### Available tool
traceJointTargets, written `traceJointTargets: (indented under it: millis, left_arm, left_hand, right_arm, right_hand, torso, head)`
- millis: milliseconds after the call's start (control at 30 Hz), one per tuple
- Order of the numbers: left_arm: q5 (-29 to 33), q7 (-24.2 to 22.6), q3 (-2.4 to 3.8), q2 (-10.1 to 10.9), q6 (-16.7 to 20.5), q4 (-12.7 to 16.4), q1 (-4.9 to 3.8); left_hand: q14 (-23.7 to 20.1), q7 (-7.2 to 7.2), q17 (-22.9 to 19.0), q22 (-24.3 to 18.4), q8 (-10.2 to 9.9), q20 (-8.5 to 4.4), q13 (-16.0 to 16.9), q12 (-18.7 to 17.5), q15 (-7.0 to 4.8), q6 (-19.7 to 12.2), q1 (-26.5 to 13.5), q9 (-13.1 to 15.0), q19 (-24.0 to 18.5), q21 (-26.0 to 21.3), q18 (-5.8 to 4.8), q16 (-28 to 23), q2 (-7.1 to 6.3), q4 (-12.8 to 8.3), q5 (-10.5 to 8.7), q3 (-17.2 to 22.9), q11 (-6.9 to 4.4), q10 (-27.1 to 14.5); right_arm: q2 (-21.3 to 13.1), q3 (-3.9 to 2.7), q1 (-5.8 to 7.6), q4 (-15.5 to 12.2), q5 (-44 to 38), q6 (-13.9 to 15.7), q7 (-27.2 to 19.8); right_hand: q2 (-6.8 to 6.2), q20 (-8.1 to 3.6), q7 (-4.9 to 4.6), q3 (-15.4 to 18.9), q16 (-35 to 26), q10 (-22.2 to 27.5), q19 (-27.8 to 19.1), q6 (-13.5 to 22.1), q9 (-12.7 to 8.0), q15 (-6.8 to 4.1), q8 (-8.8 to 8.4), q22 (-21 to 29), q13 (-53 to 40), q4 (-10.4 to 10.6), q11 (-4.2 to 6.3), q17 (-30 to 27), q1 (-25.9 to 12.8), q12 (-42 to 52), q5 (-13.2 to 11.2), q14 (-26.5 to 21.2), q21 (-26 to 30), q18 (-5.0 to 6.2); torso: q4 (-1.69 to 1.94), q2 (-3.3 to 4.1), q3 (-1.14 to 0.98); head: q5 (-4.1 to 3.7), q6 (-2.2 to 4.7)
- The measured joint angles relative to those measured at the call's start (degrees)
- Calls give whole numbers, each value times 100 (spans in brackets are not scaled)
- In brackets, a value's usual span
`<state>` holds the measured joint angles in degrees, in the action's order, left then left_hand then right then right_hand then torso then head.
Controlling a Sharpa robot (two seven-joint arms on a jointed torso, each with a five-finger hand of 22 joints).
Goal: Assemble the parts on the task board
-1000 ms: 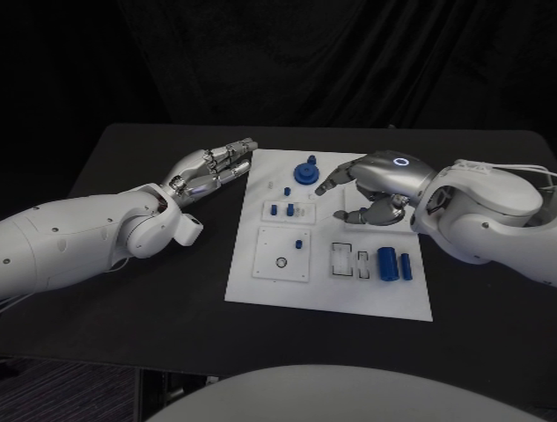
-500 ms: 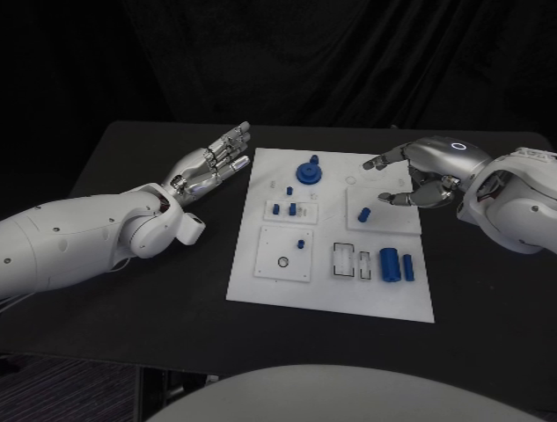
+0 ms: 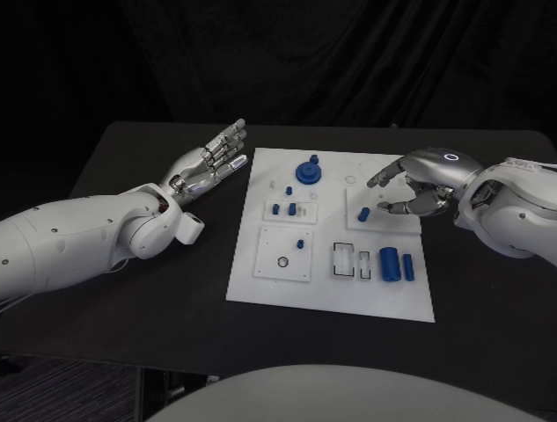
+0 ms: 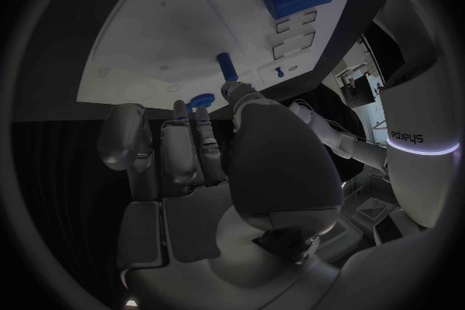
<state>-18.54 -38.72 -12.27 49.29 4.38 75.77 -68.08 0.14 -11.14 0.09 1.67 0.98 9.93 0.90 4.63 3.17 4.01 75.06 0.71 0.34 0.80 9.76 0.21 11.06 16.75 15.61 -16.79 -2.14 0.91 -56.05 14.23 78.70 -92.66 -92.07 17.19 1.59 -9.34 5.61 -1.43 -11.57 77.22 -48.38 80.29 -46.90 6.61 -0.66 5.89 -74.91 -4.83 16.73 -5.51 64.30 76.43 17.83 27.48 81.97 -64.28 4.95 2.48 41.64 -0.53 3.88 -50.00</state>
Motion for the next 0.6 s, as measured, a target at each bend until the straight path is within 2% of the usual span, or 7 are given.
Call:
traceJointTargets:
  millis: [67,100,167,300,433,500,600]
  left_arm:
    - [0,0,0,0,-2,-1,0]
    - [0,-1,0,0,-4,-1,0]
    - [0,-1,0,0,-8,-4,0]
    - [1,-2,0,0,-16,-8,0]
    - [1,-3,0,-9,-34,-13,1]
    - [1,-3,0,-13,-48,-14,1]
    - [1,-3,0,-14,-67,-22,2]
  left_hand:
    - [0,20,0,0,0,0,0,0,1,20,0,0,0,0,0,0,0,-21,0,20,1,0]
    - [-11,47,0,0,0,0,0,0,12,22,29,0,0,0,0,0,29,-24,-21,24,49,5]
    - [-19,112,1,0,0,0,0,0,45,29,66,0,0,0,0,0,66,-23,-13,58,73,12]
    - [-12,114,1,0,0,0,1,0,53,30,94,0,0,0,0,0,93,-37,117,73,112,12]
    - [-11,184,-1,1,0,0,1,0,53,85,180,8,0,0,0,0,116,-32,228,111,164,18]
    - [-17,235,-2,1,0,22,1,0,100,92,225,12,22,0,0,0,161,-41,307,137,216,31]
    - [-21,266,-4,1,0,53,1,0,103,123,311,14,12,0,-1,0,187,-47,467,189,217,32]
  right_arm:
    - [24,0,-27,17,-31,-20,-16]
    - [36,0,-38,23,-43,-30,-24]
    - [74,0,-63,41,-71,-55,-44]
    - [165,-1,-116,83,-110,-103,-82]
    - [249,-1,-179,120,-135,-145,-121]
    - [288,-1,-210,136,-143,-167,-140]
    - [339,-1,-245,148,-154,-194,-163]
  right_hand:
    - [0,-19,-56,-14,0,-82,19,-56,0,0,0,0,-5,-14,4,17,0,14,0,0,-33,0]
    - [0,-19,-80,-24,0,-121,19,-80,0,0,0,0,-9,-24,17,24,0,14,0,0,-45,0]
    - [0,-19,-67,-45,0,-179,19,-112,0,0,0,0,-19,-15,19,24,0,14,0,0,-45,0]
    - [22,-19,-91,-77,0,-294,18,-258,23,-13,35,0,-43,-13,28,24,-22,42,0,13,-45,0]
    - [22,-19,-141,-125,0,-364,18,-385,59,-20,48,0,-61,-46,39,24,-22,42,0,20,-44,0]
    - [22,-19,-161,-125,0,-386,18,-406,68,-20,68,0,-69,-46,61,23,-22,67,0,20,-45,0]
    - [22,-19,-181,-164,0,-426,18,-426,75,-20,76,1,-81,-53,62,17,-22,66,0,20,-45,0]
  torso:
    - [0,-2,-1]
    - [1,-2,-1]
    - [0,-7,0]
    - [-6,-16,1]
    - [-16,-19,0]
    - [-19,-19,-1]
    - [-19,-20,-2]
  head:
    - [-2,0]
    - [-5,0]
    - [-9,0]
    - [-6,0]
    - [8,0]
    - [10,0]
    - [13,0]
